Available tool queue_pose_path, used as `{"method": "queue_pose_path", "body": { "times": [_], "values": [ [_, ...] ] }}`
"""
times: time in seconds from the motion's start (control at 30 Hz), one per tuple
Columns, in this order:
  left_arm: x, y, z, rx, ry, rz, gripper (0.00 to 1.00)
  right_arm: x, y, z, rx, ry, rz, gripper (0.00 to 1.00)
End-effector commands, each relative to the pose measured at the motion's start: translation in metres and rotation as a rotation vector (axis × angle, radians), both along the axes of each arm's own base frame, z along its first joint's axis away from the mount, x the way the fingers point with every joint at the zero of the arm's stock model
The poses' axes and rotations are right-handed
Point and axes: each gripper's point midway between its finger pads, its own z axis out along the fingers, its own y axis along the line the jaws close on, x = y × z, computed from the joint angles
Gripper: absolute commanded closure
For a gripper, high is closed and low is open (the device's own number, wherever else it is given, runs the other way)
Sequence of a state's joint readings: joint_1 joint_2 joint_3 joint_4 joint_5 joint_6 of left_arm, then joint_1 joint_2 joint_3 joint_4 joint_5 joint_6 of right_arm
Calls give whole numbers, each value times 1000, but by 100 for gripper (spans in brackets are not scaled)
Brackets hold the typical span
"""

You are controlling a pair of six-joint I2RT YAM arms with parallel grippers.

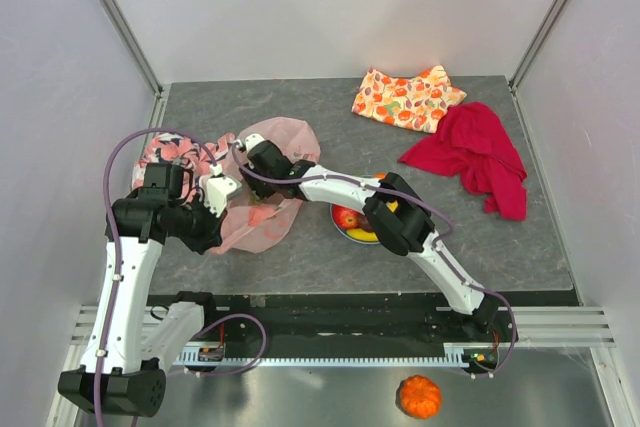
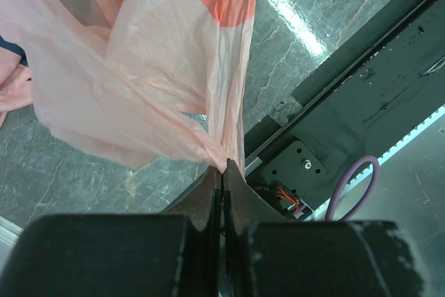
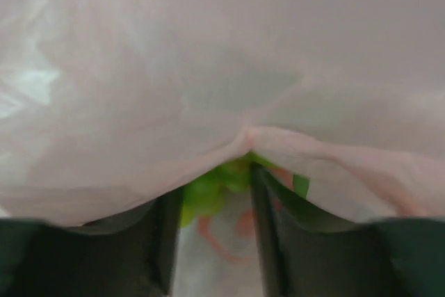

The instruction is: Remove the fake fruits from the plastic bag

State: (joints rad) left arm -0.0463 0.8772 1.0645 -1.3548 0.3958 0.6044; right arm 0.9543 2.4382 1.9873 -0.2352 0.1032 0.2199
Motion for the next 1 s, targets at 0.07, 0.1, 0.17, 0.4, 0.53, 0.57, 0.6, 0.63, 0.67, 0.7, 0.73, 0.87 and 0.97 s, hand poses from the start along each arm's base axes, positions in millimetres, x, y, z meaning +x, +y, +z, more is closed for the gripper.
{"method": "queue_pose_path", "body": {
  "times": [0.07,0.1,0.17,0.4,0.53,0.57,0.6,0.63,0.67,0.7,0.73,0.87,0.97],
  "values": [
    [-35,-4,-2,-18,131,-42,98,-10,-9,22,-17,-12,4,82],
    [-33,-4,-1,-19,125,-40,99,-14,-13,32,-14,-19,16,89],
    [-27,-4,0,-20,100,-35,98,-20,-19,43,-22,-24,50,100],
    [-12,-6,-1,-31,61,-35,98,-59,-37,150,119,-66,279,100],
    [1,-8,-1,-36,27,-39,98,-92,-44,192,185,-102,490,100],
    [9,-7,0,-34,5,-38,98,-103,-46,206,208,-119,556,100],
    [13,-7,-2,-29,11,-38,98,-107,-48,212,220,-121,578,100],
    [17,-7,-1,-27,2,-38,98,-111,-50,218,233,-122,597,100],
    [20,-6,-2,-24,7,-40,98,-118,-52,232,257,-134,624,100],
    [25,-5,-2,-17,-6,-36,98,-120,-55,237,265,-141,629,100],
    [28,-4,-4,-13,-3,-28,98,-123,-55,244,277,-149,638,100],
    [50,-5,4,-28,-49,30,98,-135,-69,281,298,-203,700,100],
    [68,-5,4,-35,-37,93,98,-133,-92,298,281,-228,698,100]
  ]
}}
